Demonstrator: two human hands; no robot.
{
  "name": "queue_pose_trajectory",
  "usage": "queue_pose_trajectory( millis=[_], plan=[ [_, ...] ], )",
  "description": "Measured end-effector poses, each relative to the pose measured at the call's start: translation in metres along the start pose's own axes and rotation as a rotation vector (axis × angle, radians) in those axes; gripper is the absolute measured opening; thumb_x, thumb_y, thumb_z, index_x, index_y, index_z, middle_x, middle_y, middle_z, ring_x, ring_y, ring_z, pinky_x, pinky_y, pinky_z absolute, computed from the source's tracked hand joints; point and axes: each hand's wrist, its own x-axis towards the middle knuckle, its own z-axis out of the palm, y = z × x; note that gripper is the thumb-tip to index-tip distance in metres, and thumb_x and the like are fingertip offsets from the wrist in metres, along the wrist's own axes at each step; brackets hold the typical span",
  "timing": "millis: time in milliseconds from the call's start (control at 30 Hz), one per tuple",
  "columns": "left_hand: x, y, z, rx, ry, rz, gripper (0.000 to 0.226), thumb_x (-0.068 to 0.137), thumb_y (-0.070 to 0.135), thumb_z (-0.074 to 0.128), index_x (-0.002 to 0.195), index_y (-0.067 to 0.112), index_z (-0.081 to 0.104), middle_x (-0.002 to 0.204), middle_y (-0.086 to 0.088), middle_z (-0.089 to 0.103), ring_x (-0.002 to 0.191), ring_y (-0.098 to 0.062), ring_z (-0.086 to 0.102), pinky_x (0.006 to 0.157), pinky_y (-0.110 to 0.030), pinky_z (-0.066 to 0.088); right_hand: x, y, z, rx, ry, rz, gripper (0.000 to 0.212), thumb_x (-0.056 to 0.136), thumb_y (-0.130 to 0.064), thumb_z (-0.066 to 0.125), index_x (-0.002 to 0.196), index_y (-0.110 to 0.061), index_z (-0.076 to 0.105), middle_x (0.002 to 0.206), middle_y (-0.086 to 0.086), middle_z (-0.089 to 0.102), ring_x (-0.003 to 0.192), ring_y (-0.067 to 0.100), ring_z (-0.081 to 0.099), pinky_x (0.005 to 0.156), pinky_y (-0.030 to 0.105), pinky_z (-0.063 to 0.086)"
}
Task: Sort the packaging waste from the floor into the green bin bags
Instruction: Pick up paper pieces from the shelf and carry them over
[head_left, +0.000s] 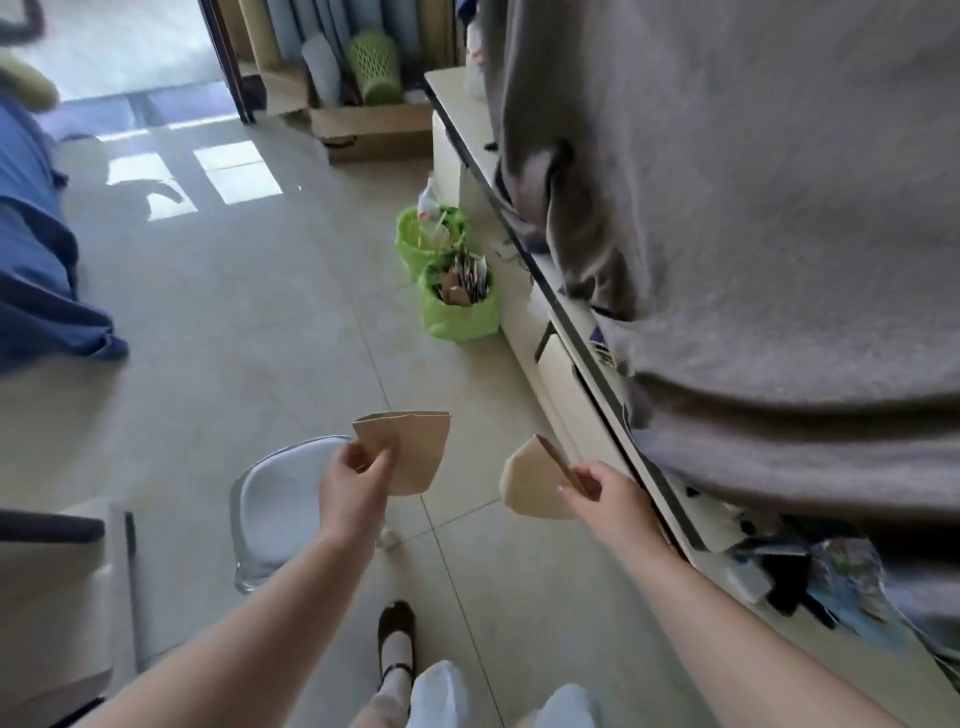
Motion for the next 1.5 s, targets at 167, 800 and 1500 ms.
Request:
queue_pose_trajectory(
  millis=[167, 800, 1500],
  plan=[
    [0.06, 0.041, 0.001, -0.053, 0.022, -0.041, 0.016, 0.071, 0.028, 0.065, 0.084, 0.019, 0.059, 0.087, -0.007, 0.064, 0.088, -0.025, 0.059, 0.088, -0.042, 0.049, 0.056, -0.053, 0.0, 0.001, -0.013, -0.012, 0.013, 0.083, -0.021, 0.066, 0.086, -0.03, 0.057, 0.083, -0.009, 0.064, 0.083, 0.014, 0.061, 0.072, 0.024, 0.042],
    [0.328, 0.174, 0.148, 0.027, 0.134, -0.189, 0.027, 0.069, 0.035, 0.078, 0.084, 0.018, 0.063, 0.089, -0.009, 0.069, 0.087, -0.026, 0.065, 0.086, -0.048, 0.055, 0.406, -0.177, -0.061, -0.091, -0.168, 0.068, 0.019, 0.082, -0.014, 0.061, 0.092, -0.027, 0.052, 0.083, -0.008, 0.059, 0.087, 0.017, 0.057, 0.08, 0.033, 0.048],
    [0.725, 0.249, 0.219, 0.603, -0.614, -0.101, 0.013, 0.082, 0.018, 0.068, 0.072, 0.014, 0.06, 0.08, -0.015, 0.064, 0.078, -0.025, 0.06, 0.081, -0.05, 0.053, 0.628, -0.261, 0.142, 0.077, 0.175, 0.666, 0.032, 0.08, -0.024, 0.065, 0.11, -0.016, 0.058, 0.103, 0.005, 0.066, 0.093, 0.026, 0.06, 0.07, 0.03, 0.043]
  ],
)
